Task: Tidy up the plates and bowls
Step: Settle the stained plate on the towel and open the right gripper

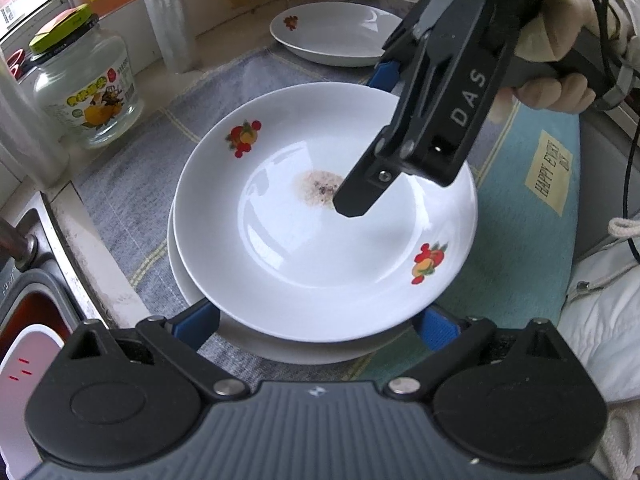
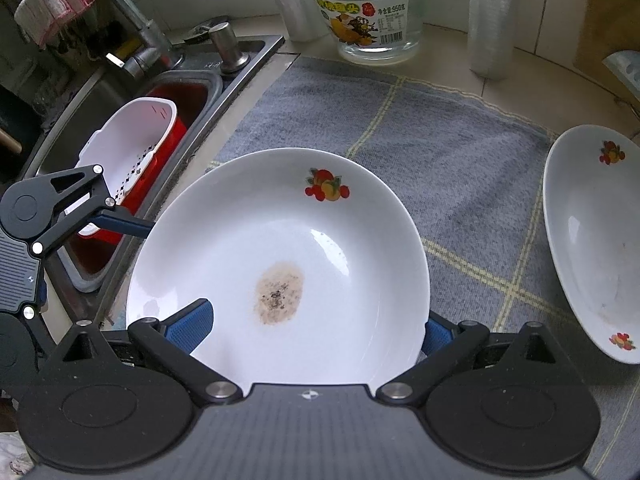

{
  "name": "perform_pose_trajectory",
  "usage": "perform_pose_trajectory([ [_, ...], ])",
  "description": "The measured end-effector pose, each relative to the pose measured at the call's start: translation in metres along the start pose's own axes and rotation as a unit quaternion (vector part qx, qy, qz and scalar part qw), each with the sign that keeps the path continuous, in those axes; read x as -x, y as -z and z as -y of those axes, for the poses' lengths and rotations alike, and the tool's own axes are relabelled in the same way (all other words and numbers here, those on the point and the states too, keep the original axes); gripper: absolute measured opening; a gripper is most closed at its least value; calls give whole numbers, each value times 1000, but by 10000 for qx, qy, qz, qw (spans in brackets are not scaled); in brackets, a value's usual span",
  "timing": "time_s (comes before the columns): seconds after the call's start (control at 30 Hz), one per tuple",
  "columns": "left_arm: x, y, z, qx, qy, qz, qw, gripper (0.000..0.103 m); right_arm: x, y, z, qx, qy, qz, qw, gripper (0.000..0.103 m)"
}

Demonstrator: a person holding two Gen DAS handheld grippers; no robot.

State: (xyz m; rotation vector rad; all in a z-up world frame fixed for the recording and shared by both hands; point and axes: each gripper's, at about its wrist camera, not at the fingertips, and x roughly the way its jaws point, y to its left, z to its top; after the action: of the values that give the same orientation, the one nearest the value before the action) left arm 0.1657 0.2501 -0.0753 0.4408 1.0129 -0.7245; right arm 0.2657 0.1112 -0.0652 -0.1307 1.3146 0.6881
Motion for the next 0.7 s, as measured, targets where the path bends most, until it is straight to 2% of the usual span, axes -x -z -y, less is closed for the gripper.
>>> perform_pose_trajectory([
  [0.53,-4,-9,-3,-74,-17,-335,9994,102,4,3,-1,-45,15,15,10000,103],
  [0.7,-6,-11,1,-270,-18,-429,9987,103,5,3,-3,-43,-10,13,10000,103],
])
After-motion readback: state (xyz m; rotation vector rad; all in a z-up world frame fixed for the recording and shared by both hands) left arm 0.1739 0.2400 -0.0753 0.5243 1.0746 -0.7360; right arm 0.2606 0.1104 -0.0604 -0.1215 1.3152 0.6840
